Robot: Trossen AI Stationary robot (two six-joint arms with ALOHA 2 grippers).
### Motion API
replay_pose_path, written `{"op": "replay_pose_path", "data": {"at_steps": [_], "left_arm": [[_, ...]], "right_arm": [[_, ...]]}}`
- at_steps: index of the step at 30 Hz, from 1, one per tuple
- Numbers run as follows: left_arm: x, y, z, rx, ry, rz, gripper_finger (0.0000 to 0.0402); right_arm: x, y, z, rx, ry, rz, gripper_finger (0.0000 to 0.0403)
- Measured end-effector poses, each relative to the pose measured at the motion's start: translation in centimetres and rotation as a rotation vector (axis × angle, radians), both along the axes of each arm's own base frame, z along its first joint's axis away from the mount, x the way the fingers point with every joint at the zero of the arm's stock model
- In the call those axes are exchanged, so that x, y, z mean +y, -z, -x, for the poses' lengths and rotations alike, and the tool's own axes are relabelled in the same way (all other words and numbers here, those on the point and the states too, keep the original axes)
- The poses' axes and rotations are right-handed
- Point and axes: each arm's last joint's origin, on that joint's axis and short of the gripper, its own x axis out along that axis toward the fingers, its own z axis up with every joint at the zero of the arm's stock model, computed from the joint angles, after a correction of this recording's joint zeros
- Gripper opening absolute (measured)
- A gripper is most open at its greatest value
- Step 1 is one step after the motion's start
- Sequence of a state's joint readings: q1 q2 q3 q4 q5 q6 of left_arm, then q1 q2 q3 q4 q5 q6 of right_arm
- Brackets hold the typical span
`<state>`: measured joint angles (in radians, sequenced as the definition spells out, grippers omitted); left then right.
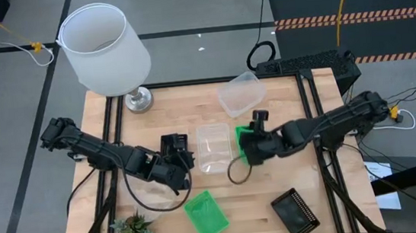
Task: Stack baskets by color
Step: Stack the top right transparent bin on the middle transparent bin
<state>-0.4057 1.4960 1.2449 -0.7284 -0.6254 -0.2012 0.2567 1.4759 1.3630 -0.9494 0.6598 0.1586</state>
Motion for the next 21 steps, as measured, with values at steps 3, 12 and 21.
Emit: {"op": "replay_pose_path", "data": {"at_steps": [3,12,21], "left_arm": [[0.1,0.0,0.0,0.015,0.024,-0.026,0.0088],[0.1,0.0,0.0,0.063,0.111,-0.110,0.0088],[0.9,0.0,-0.3,0.069,0.090,-0.117,0.0088]], "right_arm": [[-1.8,-0.3,-0.9,-0.022,-0.009,0.028,0.0156],[-8.0,-0.9,-2.5,-0.061,-0.053,-0.035,0.0156],[-14.3,-0.9,-1.6,-0.083,-0.049,-0.165,0.0155]]}}
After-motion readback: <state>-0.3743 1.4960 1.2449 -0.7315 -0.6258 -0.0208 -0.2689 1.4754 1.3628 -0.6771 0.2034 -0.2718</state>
